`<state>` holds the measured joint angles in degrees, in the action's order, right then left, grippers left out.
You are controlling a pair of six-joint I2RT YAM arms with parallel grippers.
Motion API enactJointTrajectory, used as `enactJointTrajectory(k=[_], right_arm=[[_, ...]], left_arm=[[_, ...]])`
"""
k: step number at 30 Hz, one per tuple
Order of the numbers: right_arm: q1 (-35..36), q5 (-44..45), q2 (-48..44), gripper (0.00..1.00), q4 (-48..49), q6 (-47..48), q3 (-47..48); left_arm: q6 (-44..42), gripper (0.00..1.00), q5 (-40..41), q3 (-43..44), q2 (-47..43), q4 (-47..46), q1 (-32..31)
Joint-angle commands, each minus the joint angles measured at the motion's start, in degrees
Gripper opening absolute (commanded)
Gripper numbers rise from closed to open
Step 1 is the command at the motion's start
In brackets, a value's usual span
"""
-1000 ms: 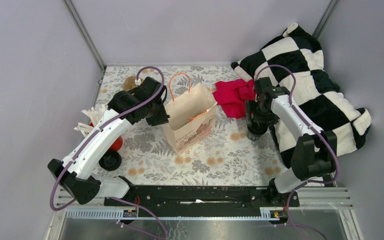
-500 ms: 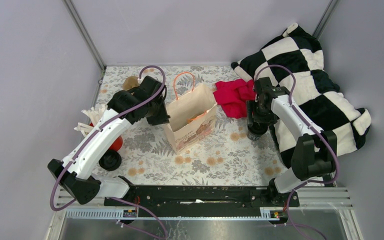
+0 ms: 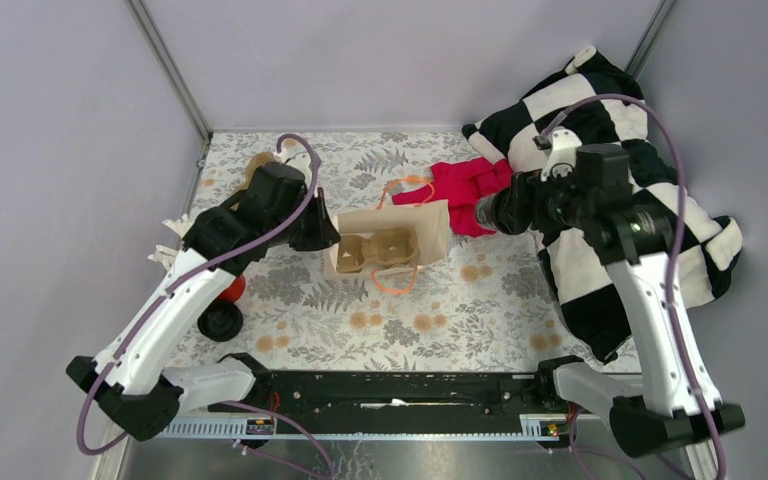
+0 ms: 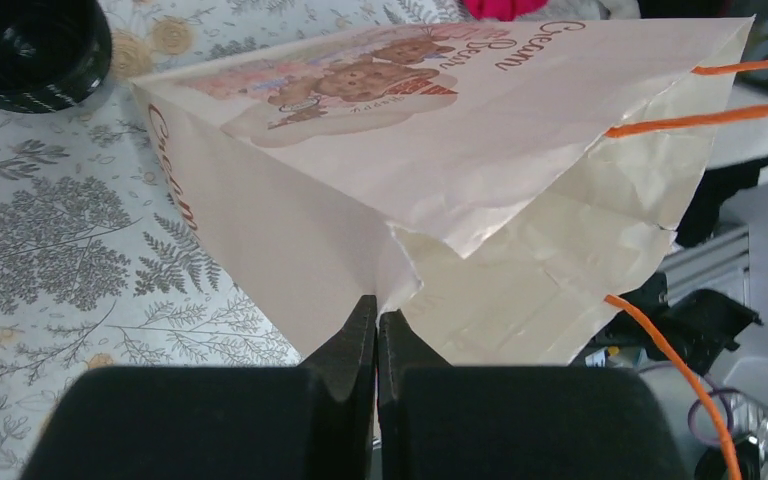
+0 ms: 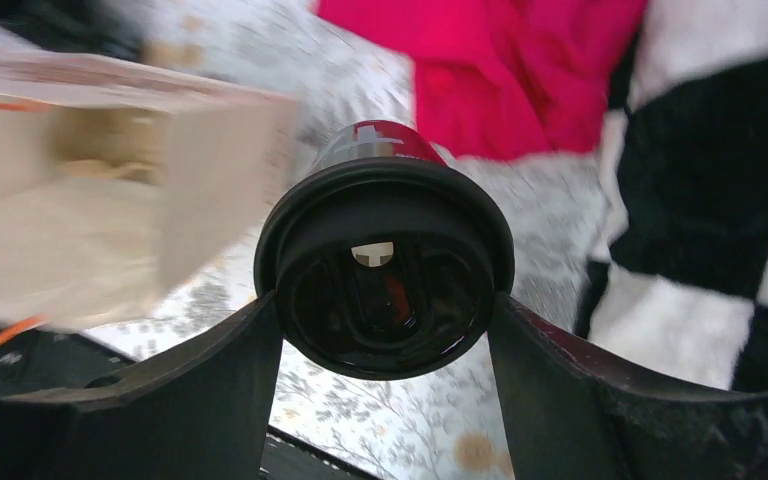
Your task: Pack the takeout coffee
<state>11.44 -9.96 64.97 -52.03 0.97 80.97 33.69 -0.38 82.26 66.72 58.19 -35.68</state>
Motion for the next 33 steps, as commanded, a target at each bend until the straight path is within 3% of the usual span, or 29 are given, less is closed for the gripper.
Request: enactJointTrajectory(k=[1, 4, 13, 19, 23, 29, 33], right_arm=[[-0.1, -20.5, -6.0, 0.45, 3.0, 7.1, 4.2], [1.2, -29.9, -7.7, 0.45, 2.1, 11.4, 7.1], [16.7, -25.6, -0.7, 0.35, -3.0, 16.0, 23.4], [32.3, -9.9, 10.1, 0.36, -11.6, 27.2, 33.0], [36.3, -5.6, 14.3, 0.35, -11.2, 28.9, 35.6], [50.0, 5.6, 13.3, 0.33, -11.7, 27.8, 28.0], [55.6, 12.7, 11.9, 0.31, -10.9, 26.1, 23.1]], left_arm=[[-4.6, 0.00, -7.1, -5.2, -3.3, -8.0, -0.1], [-5.8, 0.00, -8.3, -7.4, -4.7, -9.1, -0.4], [-7.8, 0.00, -6.7, -11.8, -8.0, -11.0, -0.5], [-7.0, 0.00, -6.6, -15.0, -11.8, -15.1, -0.5], [-9.1, 0.00, -5.9, -14.8, -12.7, -17.0, -0.6], [-12.8, 0.00, -4.9, -15.2, -12.5, -21.9, -0.6], [-13.9, 0.00, -3.8, -15.2, -11.5, -24.4, -0.6]])
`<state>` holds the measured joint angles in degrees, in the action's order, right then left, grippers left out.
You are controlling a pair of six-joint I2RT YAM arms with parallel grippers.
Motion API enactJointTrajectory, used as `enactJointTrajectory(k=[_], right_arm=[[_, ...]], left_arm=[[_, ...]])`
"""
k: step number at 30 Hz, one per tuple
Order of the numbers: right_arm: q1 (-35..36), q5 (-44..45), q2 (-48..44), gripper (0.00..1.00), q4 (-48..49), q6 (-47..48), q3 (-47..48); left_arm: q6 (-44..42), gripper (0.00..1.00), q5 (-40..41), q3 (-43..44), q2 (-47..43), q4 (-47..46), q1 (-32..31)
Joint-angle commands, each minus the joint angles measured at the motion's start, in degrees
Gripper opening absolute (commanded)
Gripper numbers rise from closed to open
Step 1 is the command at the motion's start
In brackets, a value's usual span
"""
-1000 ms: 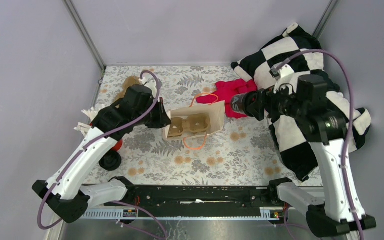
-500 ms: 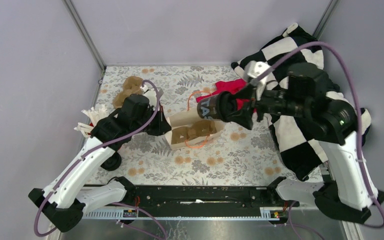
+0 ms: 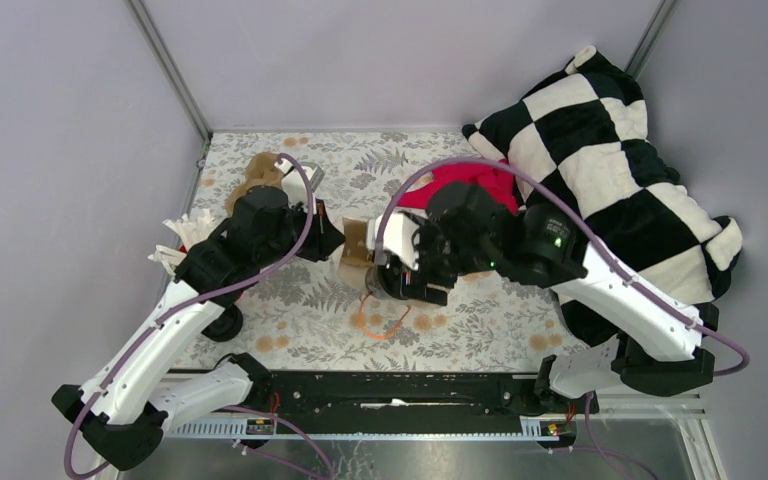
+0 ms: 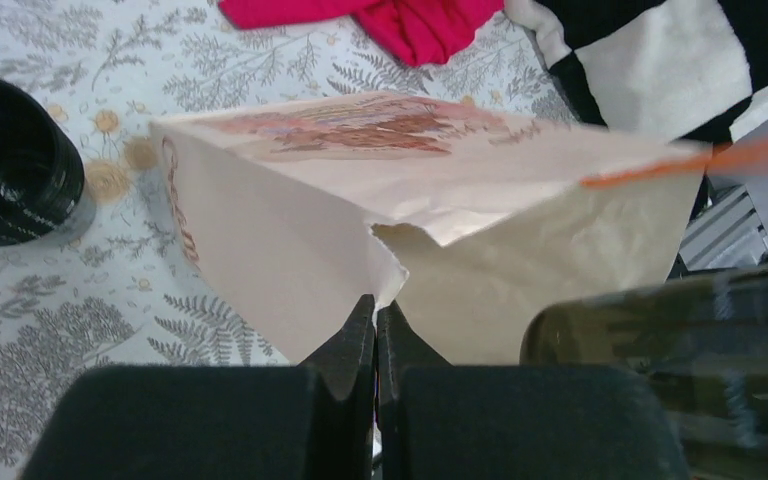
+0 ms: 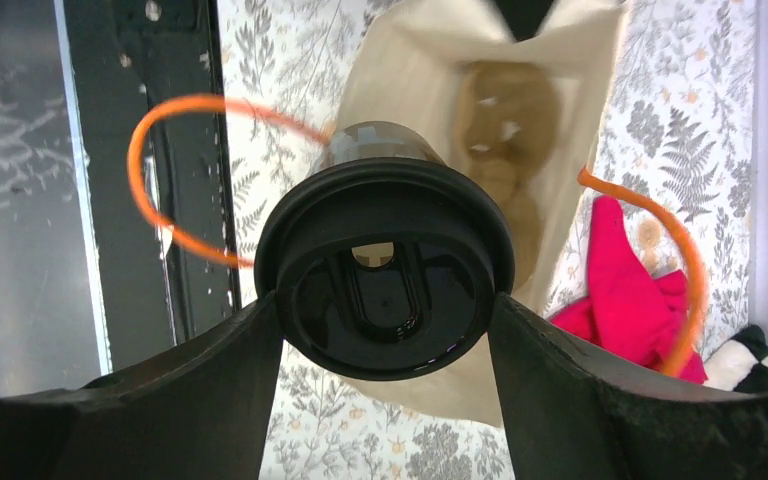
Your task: Pack the takeout coffee
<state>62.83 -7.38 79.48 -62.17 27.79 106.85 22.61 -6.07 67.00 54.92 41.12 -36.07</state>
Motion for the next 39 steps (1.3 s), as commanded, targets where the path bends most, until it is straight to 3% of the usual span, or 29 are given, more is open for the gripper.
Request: enactJointTrajectory(k=[1, 7, 14, 20, 25, 39], right_arm=[[5.4, 12.5, -2.7, 0.31, -0.5, -1.1, -3.4], [13.4, 35.4, 2.2, 0.32, -1.2, 0.5, -6.9], [16.6, 44.3, 8.4, 0.34, 3.3, -2.6, -8.8], [16.7, 38.3, 7.8, 0.34, 11.0, -2.6, -16.6], [16.7, 33.9, 9.1, 0.34, 11.1, -2.9, -17.6], [12.7, 37.7, 10.4, 0.34, 14.0, 7.7, -16.9]], left_arm=[[-3.1, 0.00, 1.7, -0.1, 0.4, -7.7, -0.2], [-6.4, 0.00, 2.5, -2.3, -1.4, -9.7, -0.2], [-4.8, 0.00, 3.0, -6.1, -3.4, -9.6, -0.2], [-2.3, 0.00, 4.6, -10.6, -7.5, -10.5, -0.2], [-0.8, 0.00, 5.6, -14.2, -10.8, -10.7, -0.2], [3.5, 0.00, 8.4, -22.1, -18.5, -8.8, -0.2]])
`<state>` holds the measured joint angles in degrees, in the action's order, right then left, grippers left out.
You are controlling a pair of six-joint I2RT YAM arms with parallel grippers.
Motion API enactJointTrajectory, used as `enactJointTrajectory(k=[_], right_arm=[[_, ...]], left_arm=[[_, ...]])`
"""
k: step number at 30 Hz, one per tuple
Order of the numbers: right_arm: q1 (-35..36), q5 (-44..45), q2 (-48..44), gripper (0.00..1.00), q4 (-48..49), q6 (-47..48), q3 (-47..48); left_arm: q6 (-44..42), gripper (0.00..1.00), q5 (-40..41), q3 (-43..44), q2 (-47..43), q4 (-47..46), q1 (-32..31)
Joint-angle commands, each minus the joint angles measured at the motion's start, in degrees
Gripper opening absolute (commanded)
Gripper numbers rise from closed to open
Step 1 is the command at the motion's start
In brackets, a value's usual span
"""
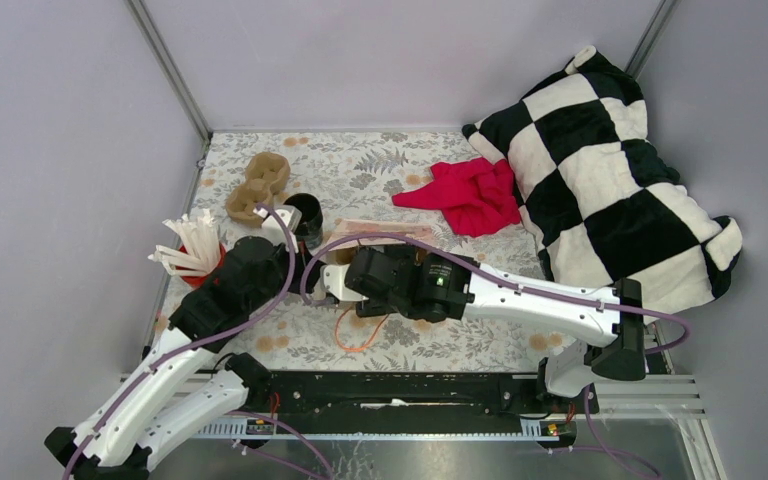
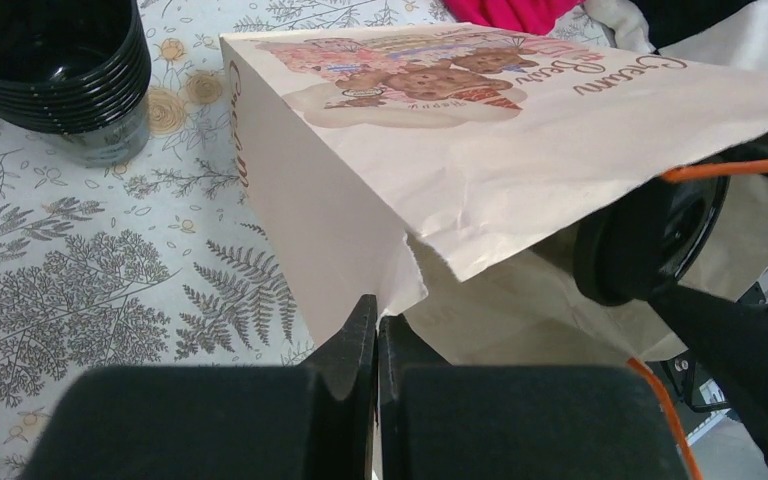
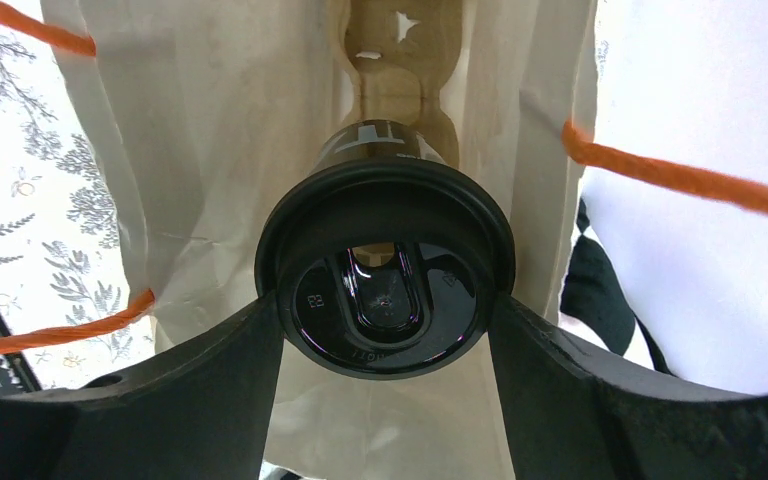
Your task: Pack the takeout coffee
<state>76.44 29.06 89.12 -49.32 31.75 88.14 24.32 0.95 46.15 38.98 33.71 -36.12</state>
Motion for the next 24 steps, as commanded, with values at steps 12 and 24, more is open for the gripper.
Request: enactJointTrajectory(k=[12, 24], right_arm=[[-4.4, -1.1, 2.7, 0.34, 9.6, 13.0, -4.9], [-7.8, -6.3, 2.7, 0.33, 16.5, 14.9, -10.1]], left_arm=[[2.8, 0.02, 0.3, -3.4, -3.5, -2.2, -0.2], [3.1, 0.02, 0.7, -3.3, -4.4, -2.4, -0.2]])
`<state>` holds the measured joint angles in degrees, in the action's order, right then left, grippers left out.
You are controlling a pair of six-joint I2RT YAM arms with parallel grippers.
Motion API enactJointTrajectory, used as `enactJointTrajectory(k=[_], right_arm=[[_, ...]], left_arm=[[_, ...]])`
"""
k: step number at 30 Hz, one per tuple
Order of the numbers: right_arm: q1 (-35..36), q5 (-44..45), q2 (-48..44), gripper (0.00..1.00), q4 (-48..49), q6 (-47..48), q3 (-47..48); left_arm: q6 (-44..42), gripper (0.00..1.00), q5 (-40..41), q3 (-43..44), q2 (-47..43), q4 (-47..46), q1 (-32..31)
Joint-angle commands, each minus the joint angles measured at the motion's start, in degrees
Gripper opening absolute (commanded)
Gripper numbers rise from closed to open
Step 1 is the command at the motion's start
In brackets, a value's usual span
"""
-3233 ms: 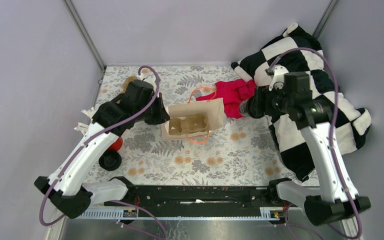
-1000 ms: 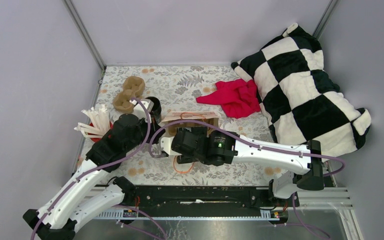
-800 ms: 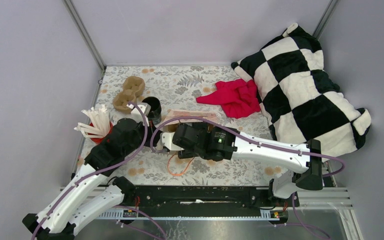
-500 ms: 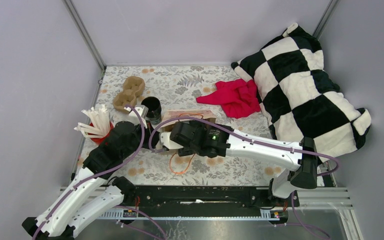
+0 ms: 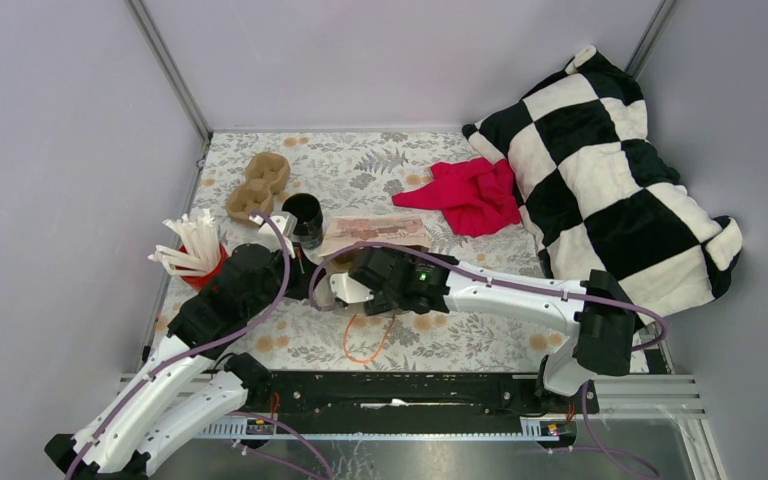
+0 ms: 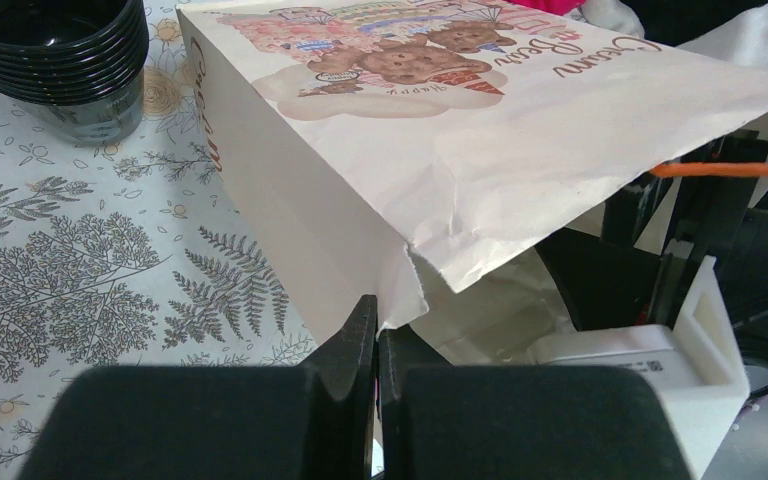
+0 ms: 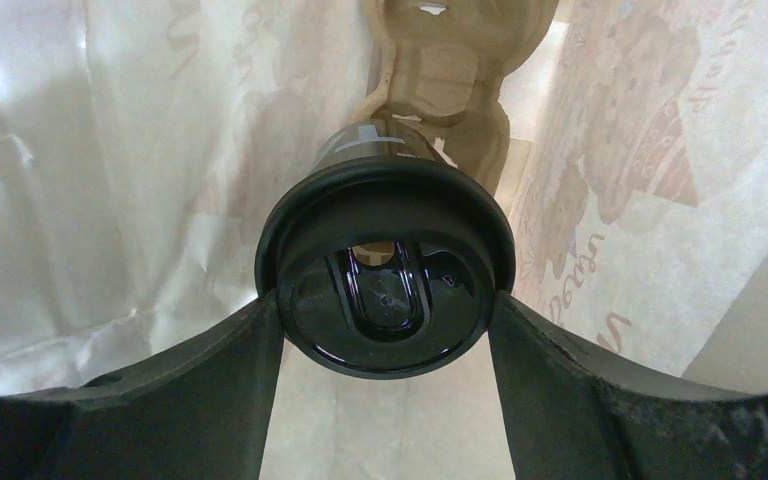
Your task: Pack the takeout coffee
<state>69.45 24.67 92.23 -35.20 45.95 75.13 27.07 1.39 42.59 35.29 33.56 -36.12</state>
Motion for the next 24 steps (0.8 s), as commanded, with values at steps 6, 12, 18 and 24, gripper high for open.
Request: enactJointTrajectory(k=[6, 12, 18, 24], right_arm=[[-1.6, -1.7, -1.1, 0.33, 4.9, 4.4, 4.9], [-5.4, -2.7, -1.9, 0.32, 12.5, 8.5, -1.0], [-7.9, -5.7, -1.3, 0.32, 15.9, 12.4, -4.2], [-10.4, -10.7, -1.2, 0.34, 23.0, 15.5, -6.0]], left_arm=[[0.4, 0.02, 0.0, 1.3, -0.6, -1.6, -0.2], [-0.3, 0.02, 0.9, 2.2, -0.4, 0.3, -0.2], [0.0, 0.02, 1.1, 1.8, -0.5, 0.2, -0.2], [0.7, 0.02, 0.4, 2.1, 0.3, 0.2, -0.2]])
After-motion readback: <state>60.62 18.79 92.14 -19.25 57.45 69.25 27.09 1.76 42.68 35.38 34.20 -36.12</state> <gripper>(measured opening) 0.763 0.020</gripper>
